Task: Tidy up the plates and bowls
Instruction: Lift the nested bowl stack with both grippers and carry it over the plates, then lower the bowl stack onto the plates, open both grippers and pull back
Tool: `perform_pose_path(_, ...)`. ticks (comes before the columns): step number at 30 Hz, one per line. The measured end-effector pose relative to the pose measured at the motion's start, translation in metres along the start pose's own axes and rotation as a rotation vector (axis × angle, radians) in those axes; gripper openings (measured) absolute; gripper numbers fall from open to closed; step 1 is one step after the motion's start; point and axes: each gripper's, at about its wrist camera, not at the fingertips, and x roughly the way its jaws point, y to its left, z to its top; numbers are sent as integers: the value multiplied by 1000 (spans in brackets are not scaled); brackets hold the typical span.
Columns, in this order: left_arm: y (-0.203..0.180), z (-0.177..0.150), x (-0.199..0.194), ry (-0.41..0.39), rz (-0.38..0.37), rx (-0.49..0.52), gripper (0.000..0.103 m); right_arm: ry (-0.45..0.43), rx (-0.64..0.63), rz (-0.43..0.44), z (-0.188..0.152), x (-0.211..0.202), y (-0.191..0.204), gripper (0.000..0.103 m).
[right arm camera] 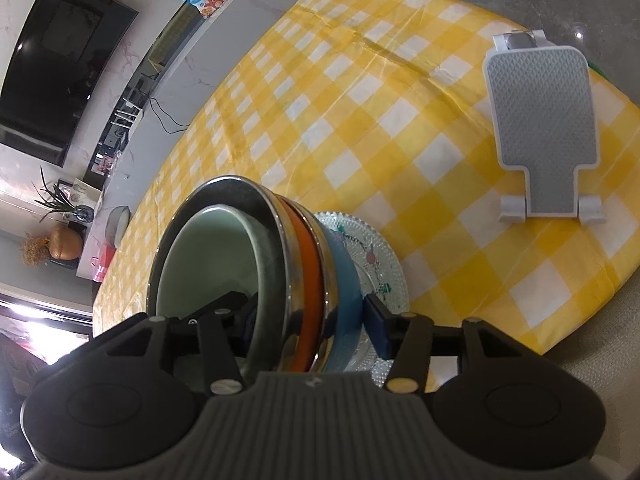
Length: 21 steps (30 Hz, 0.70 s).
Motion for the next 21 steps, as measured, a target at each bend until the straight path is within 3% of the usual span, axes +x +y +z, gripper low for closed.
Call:
perform_pose_path(2,-2,0,-1,-14,4,5,54,-7,9,10,0,0,-2,57)
perform_pose_path(8,-9,-3,-10,-97,68,55,58,-76,4,-10,-3,-7,-1,75)
perform_pose_path(12,-12,-7,-23,-158,54,96,63,-111,-38,-28,-4,-10,4,76)
perform_pose_path(18,-18,-14,-62,-289,61,176,63,-297,-107,-42,-18,-45,11,83)
perform_pose_path(21,-25,-23,-89,-357,78,265,64,-344,-171,-60,-26,-62,20,83)
